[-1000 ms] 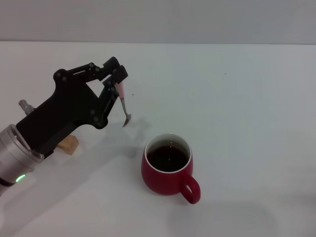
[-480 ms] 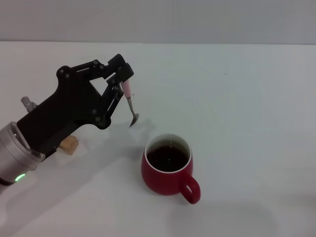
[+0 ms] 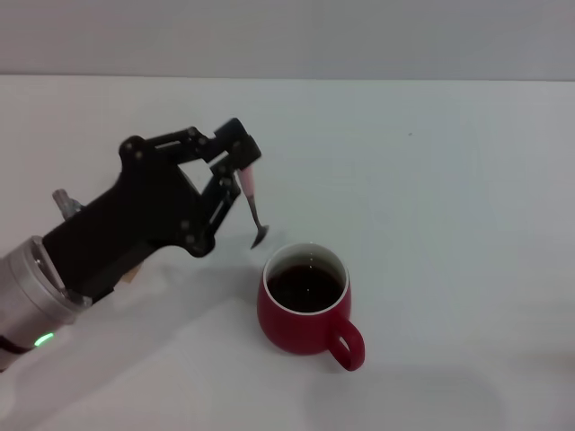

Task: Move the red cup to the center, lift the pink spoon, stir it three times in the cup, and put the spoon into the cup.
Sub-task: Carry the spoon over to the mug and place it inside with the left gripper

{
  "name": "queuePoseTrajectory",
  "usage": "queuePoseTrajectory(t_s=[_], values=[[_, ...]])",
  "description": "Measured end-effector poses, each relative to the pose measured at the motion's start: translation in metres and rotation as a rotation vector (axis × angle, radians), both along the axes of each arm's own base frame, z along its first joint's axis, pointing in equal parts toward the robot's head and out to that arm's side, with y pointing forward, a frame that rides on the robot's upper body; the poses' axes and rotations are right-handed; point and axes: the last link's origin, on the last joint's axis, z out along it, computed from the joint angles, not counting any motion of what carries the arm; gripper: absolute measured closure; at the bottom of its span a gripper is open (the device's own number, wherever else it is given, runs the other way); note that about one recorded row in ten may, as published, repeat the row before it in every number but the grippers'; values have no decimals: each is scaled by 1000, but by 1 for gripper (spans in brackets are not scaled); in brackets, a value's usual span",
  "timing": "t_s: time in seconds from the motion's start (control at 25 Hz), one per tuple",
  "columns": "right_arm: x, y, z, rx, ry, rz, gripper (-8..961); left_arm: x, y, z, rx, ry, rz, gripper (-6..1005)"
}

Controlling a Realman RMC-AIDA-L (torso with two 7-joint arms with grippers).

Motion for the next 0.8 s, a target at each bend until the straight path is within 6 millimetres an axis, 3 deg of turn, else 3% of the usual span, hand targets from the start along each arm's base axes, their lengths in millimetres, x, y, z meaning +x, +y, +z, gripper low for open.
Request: queuePoseTrajectory(t_s=[0.8], values=[[-2,1,-1,-5,5,7,539,7,-9,-7,-41,-13,-58,871]])
